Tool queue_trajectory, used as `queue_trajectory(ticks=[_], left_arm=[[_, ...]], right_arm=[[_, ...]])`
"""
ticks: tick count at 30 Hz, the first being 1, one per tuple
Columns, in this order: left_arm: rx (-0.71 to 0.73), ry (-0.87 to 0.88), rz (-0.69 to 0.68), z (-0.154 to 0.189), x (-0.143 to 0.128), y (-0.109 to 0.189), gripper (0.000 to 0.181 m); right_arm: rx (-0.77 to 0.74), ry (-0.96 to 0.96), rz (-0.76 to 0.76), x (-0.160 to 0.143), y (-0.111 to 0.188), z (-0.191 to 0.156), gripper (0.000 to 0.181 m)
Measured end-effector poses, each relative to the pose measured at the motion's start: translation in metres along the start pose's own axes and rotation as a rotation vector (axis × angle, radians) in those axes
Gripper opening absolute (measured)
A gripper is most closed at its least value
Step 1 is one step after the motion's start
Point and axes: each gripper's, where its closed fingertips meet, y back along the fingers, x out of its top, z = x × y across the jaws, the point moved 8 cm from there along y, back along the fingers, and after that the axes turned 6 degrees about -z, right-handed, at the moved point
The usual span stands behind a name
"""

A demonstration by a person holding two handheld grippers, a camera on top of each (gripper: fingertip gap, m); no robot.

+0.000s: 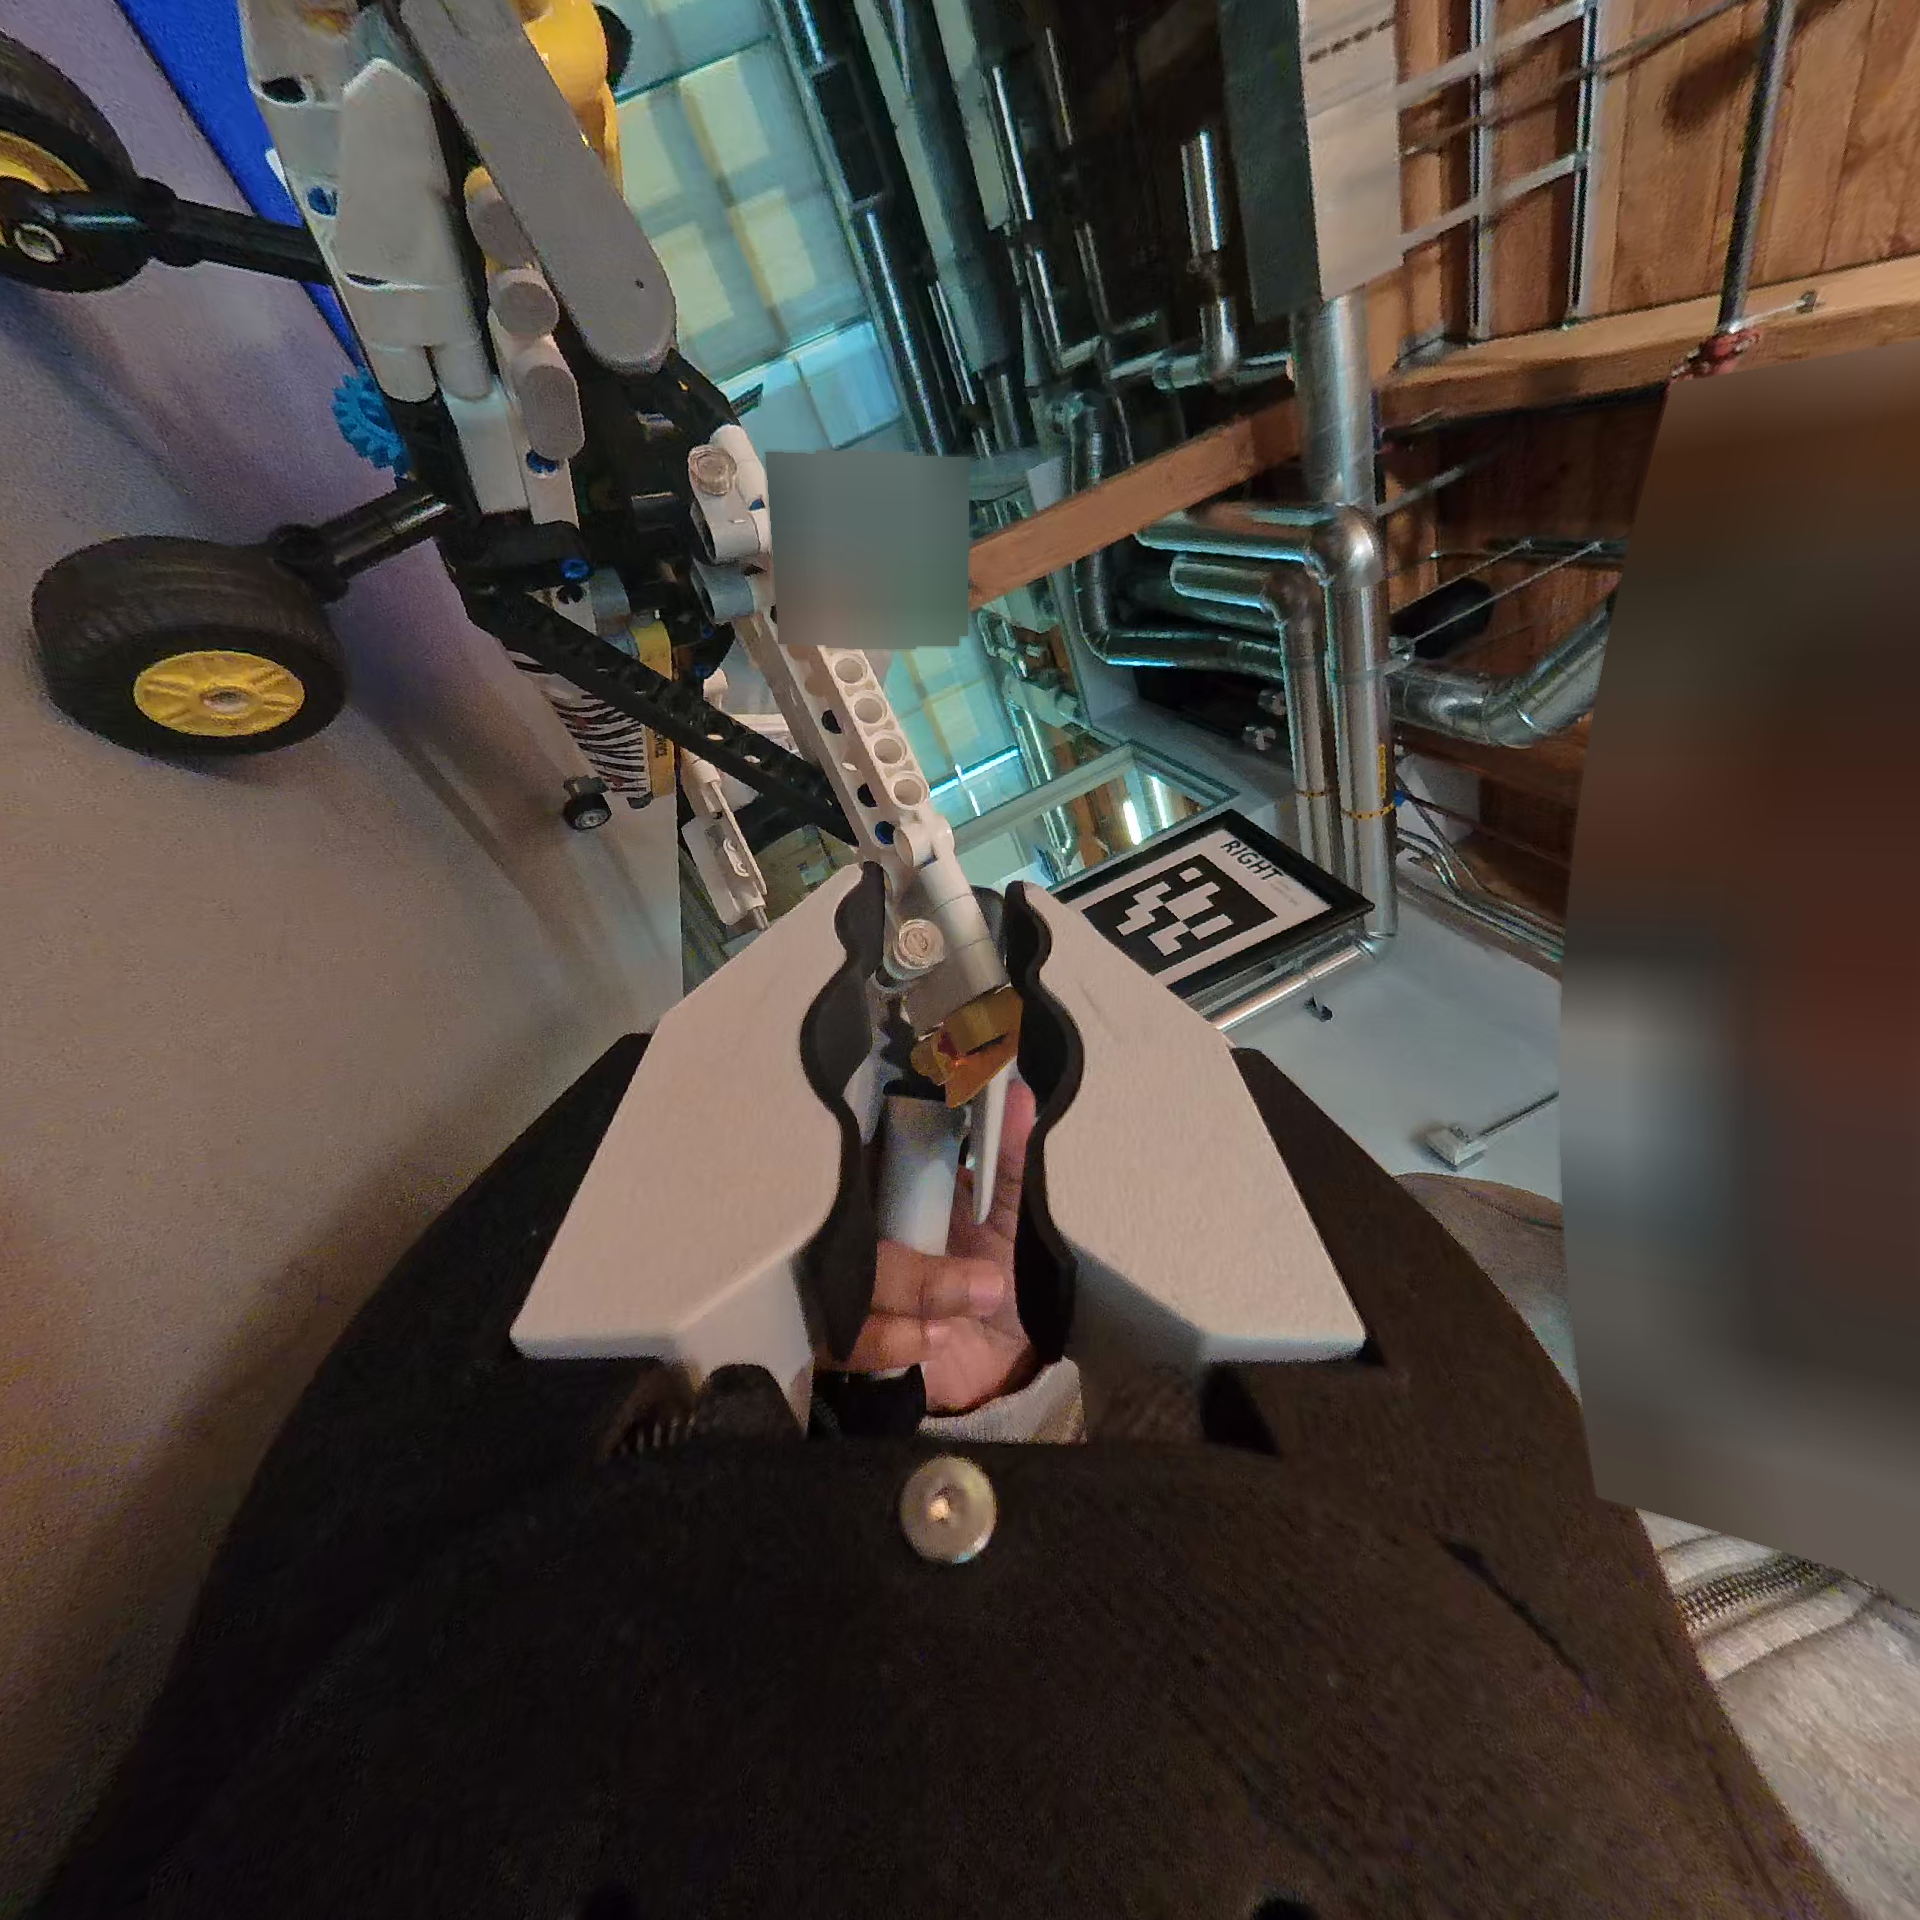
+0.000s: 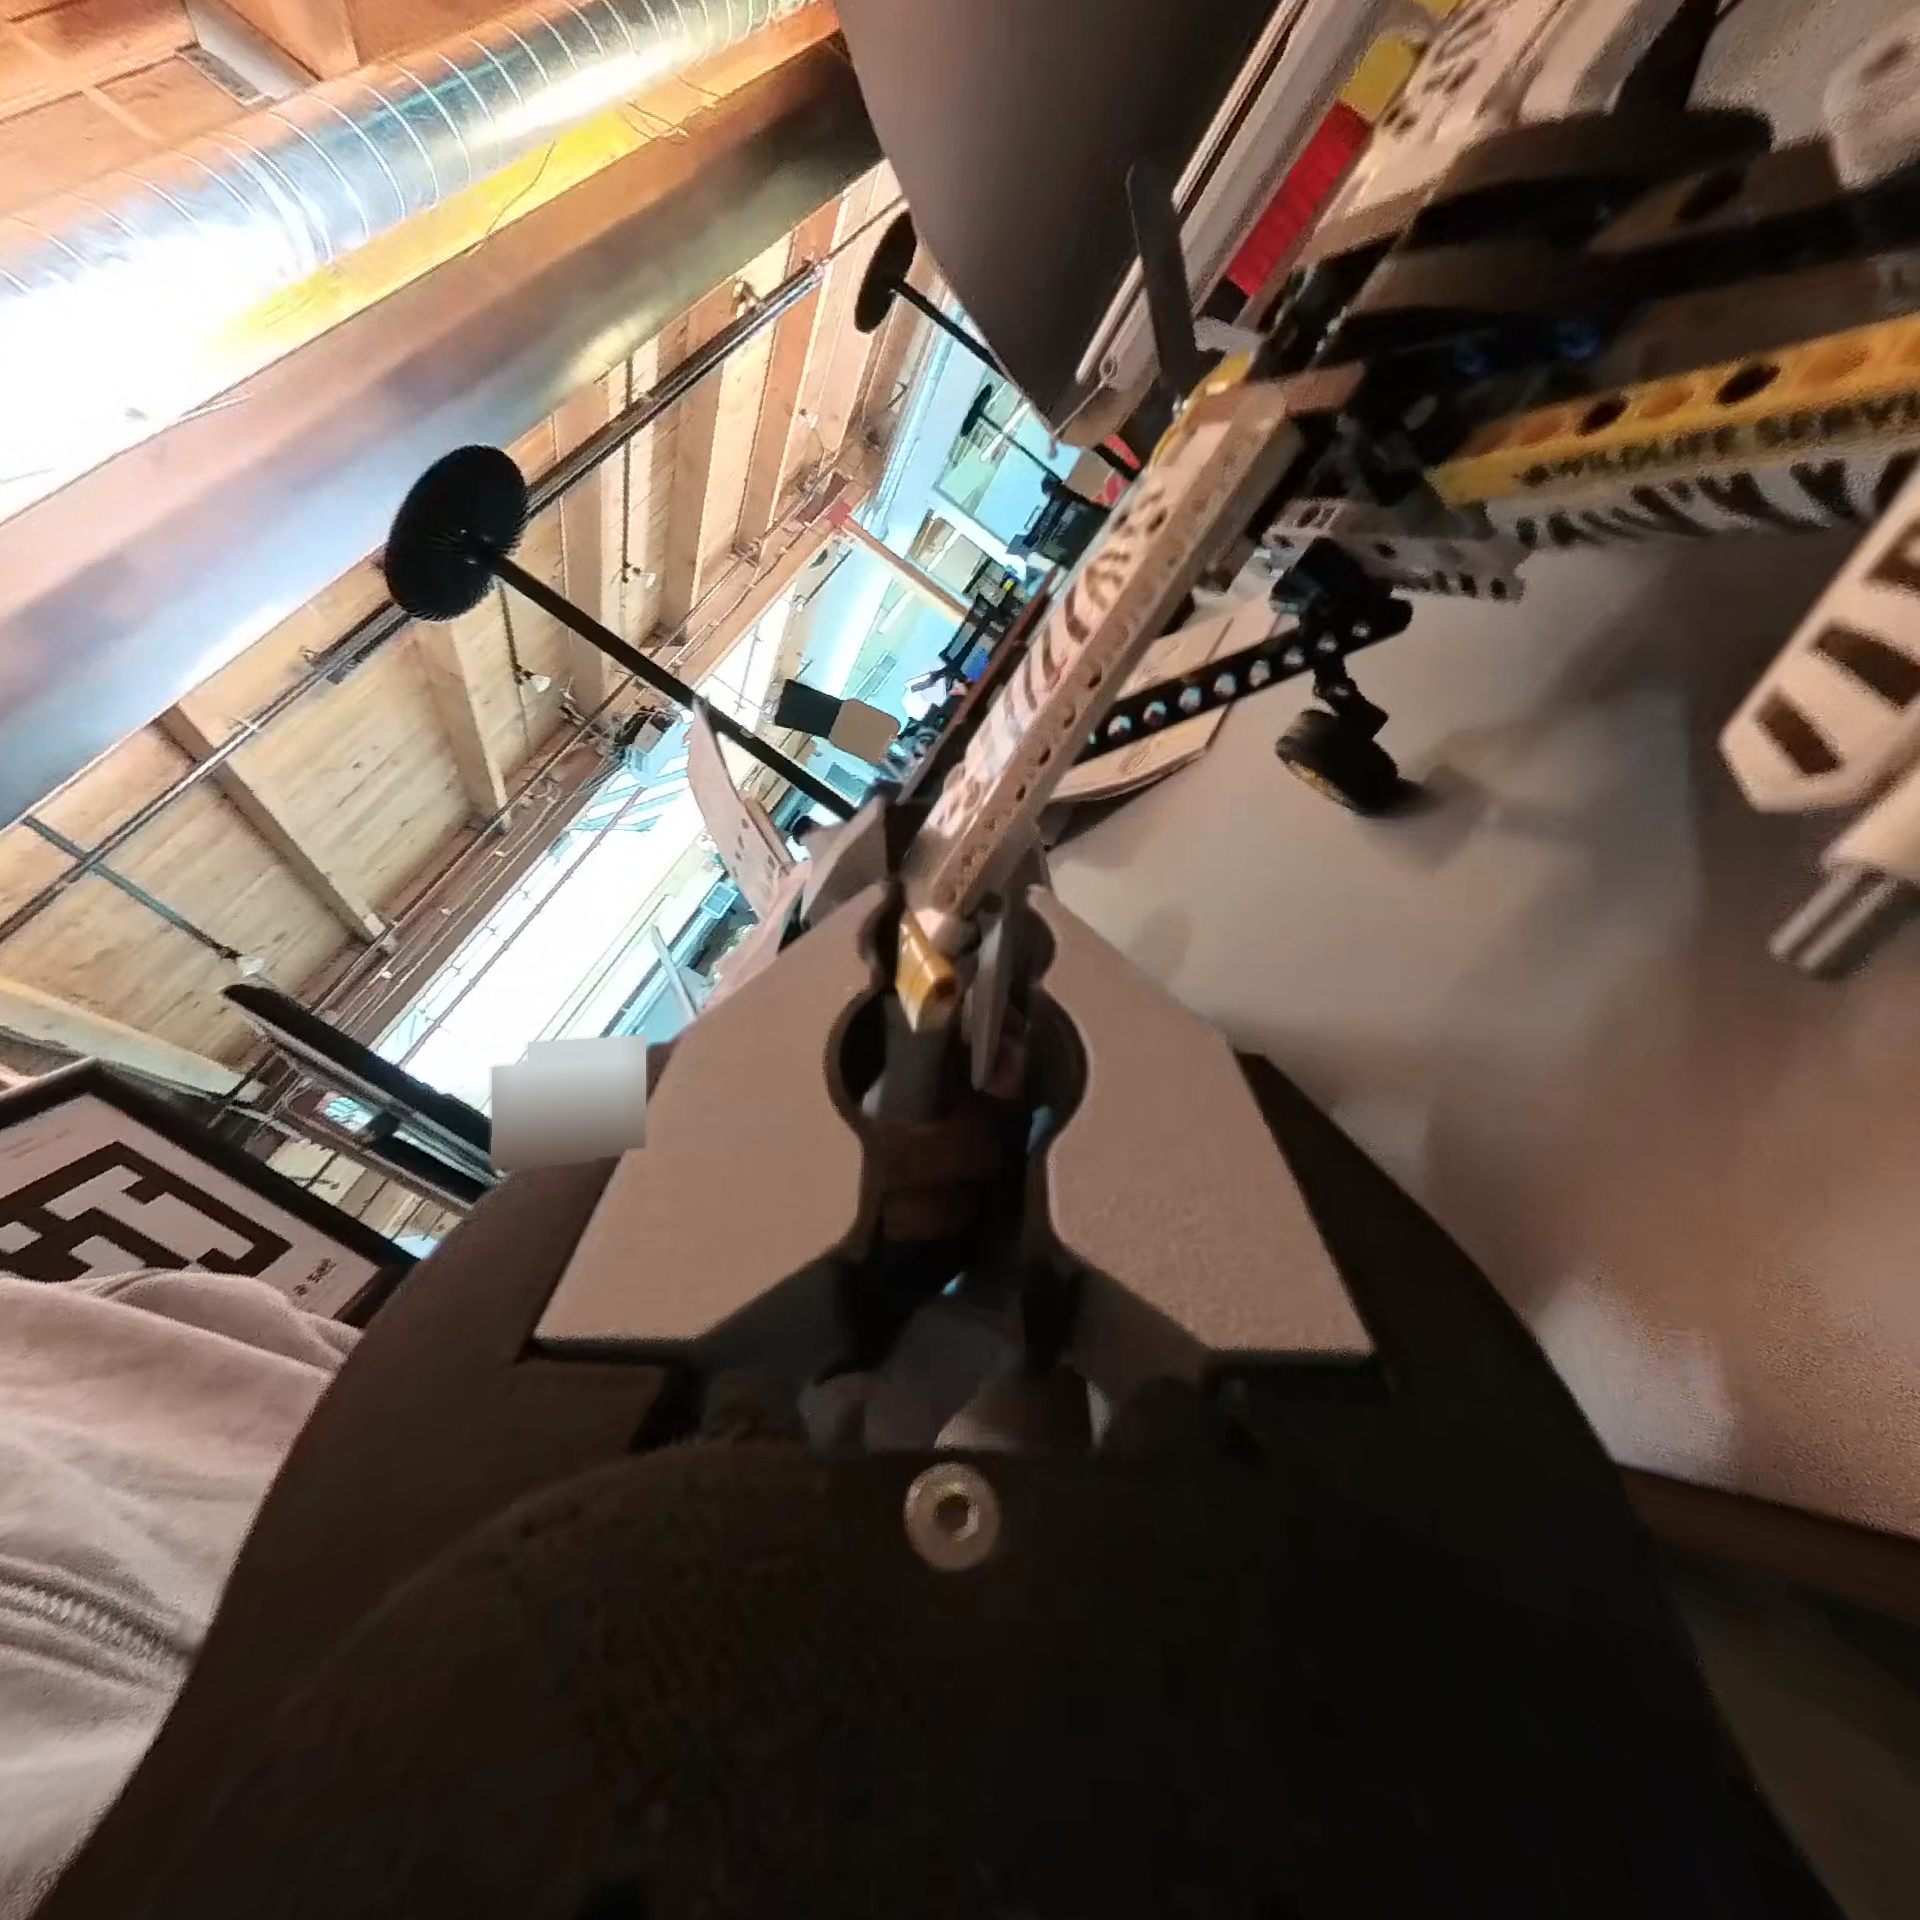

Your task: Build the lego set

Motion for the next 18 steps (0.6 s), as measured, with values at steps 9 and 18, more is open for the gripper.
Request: queue_trajectory(ticks=[9, 18], left_arm=[[0.003, 0.02, -0.031, -0.001, 0.0, 0.001, 0.019], [0.036, 0.007, 0.038, 0.001, 0.006, 0.015, 0.018]], right_arm=[[-0.069, -0.02, 0.033, 0.019, -0.014, 0.012, 0.012], [-0.023, -0.029, -0.076, 0.026, -0.036, 0.017, 0.011]])
